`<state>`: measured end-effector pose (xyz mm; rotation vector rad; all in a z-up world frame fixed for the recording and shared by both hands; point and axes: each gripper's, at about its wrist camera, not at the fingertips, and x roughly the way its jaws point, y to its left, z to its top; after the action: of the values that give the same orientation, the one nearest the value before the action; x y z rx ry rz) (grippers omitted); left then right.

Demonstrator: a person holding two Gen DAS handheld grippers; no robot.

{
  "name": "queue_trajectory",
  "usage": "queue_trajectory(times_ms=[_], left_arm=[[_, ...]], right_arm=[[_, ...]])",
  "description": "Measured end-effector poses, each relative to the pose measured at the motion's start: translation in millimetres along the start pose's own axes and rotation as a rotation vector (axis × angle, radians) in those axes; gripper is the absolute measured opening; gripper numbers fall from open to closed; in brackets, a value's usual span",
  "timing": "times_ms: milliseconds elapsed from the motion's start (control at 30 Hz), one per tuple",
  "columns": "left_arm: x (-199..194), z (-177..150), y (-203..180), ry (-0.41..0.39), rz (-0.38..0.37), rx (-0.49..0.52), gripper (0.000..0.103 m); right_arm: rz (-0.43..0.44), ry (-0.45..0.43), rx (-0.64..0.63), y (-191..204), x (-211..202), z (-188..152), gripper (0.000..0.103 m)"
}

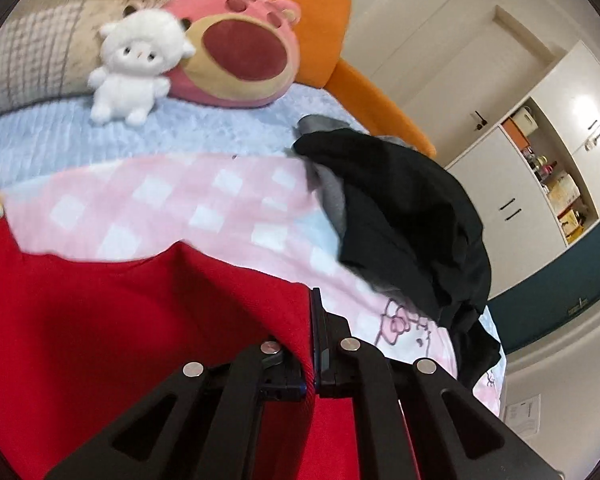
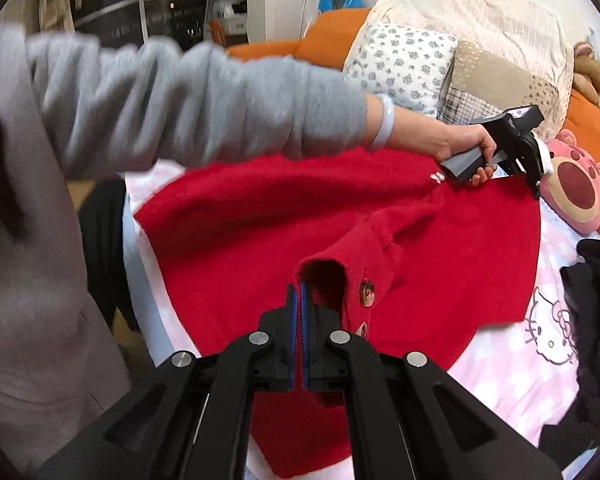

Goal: Fold large clothes

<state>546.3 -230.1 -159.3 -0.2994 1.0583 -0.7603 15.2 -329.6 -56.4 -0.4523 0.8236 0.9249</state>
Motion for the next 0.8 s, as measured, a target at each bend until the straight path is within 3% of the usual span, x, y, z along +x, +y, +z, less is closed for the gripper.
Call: queue_trajectory(times_ms=[133,300,467,533,567,600,667,800], left_arm=[[6,-25,41,-0.024,-0.029,-0.167,0.007],[16,-58,88,-0.038,-0.024,-0.334,0.007],[15,-58,83,-0.046,0.007,-0.313,0.013],[11,-58,75,-0.055,0.013,-0.3,0.027],[10,-58,74,-0.06,0.004,-0.302,0.04],[6,-59,69,-0.067,-0.01,-0.303,0.054],[-9,-60,58,-0.079,-0.009,-0.282,0.073],[-50,-70,39,-0.099,-0.011,-0.191,0.079]], right_arm=[[0.038,0.078,0.004,21,36,-25,0.002],[0.069,0.118,0.07,20,66,-45,0.002],[0.054,0.132,0.059,23,72,-45,0.004],[0.04,0.145,0.042,28,75,-44,0.007],[0.04,0.159,0.037,29,76,-44,0.021],[0.052,0.173,0.033,32,75,-44,0.049],[0.055,0.158,0.014,39,68,-44,0.075],[0.041,0.093,0.035,31,37,-38,0.076]])
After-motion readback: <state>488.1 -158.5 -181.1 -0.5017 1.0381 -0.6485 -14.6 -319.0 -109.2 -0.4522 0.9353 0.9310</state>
